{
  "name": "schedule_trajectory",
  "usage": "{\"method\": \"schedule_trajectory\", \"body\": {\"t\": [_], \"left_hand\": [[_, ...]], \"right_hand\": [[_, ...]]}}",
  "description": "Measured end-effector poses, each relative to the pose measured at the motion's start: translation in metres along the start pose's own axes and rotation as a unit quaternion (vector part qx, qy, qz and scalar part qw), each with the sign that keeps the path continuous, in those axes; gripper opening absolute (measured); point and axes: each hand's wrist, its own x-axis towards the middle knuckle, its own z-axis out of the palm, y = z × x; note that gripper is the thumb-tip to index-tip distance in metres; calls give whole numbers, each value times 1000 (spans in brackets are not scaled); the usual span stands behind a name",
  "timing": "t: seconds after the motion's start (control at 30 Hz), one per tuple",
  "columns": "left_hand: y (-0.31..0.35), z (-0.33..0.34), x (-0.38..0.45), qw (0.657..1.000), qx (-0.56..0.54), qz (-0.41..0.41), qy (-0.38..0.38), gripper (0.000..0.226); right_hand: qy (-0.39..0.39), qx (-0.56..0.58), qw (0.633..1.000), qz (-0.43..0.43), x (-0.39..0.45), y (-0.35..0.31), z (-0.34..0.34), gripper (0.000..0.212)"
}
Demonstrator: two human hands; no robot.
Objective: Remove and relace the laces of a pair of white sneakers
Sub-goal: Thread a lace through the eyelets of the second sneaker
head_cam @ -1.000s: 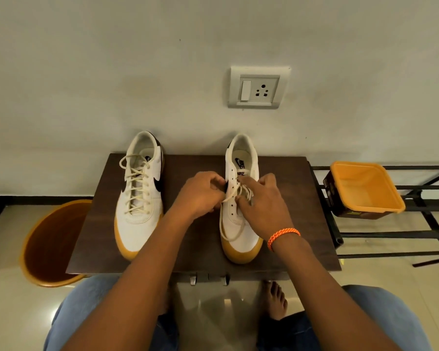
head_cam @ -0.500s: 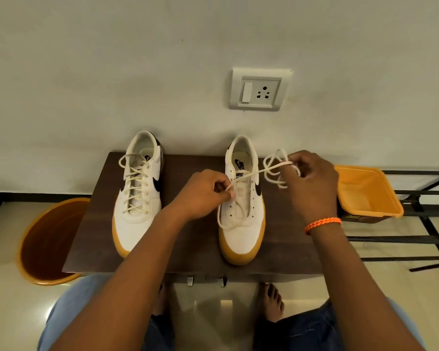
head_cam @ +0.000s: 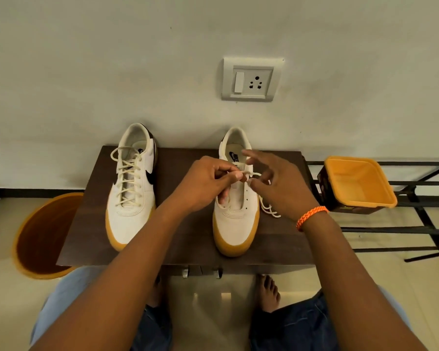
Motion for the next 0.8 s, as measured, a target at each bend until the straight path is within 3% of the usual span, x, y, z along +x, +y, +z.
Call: {"method": "schedule_trajectory", "body": {"t": [0.17, 0.27, 0.4, 0.47, 0.53, 0.67, 0.73, 0.8], "left_hand": [[2, 0, 0, 999, -30, -6, 11, 18], [3, -6, -1, 999, -45, -7, 13, 21], [3, -15, -2, 999, -40, -17, 27, 25], [2, -18, -1, 998, -39, -29, 37, 28], [2, -17, -1, 999, -17, -27, 43, 29], [-1, -1, -1, 999, 12, -26, 33, 36], [2, 10, -2, 1000, -2, -6, 18, 46], [3, 13, -2, 1000, -31, -1, 5, 50]], "right_hand": [[0, -20, 1000, -11, -1, -2, 7, 23], [87, 11, 995, 46, 1, 4, -8, 15], [191, -52, 969, 147, 1, 35, -28, 14], [170, -101, 962, 186, 1, 45, -31, 18], [118, -128, 968, 181, 0, 43, -26, 35], [69, -4, 997, 38, 4, 6, -8, 54], [4, 59, 998, -6, 2, -6, 3, 52], [-40, 43, 998, -34, 0, -12, 13, 42]]}}
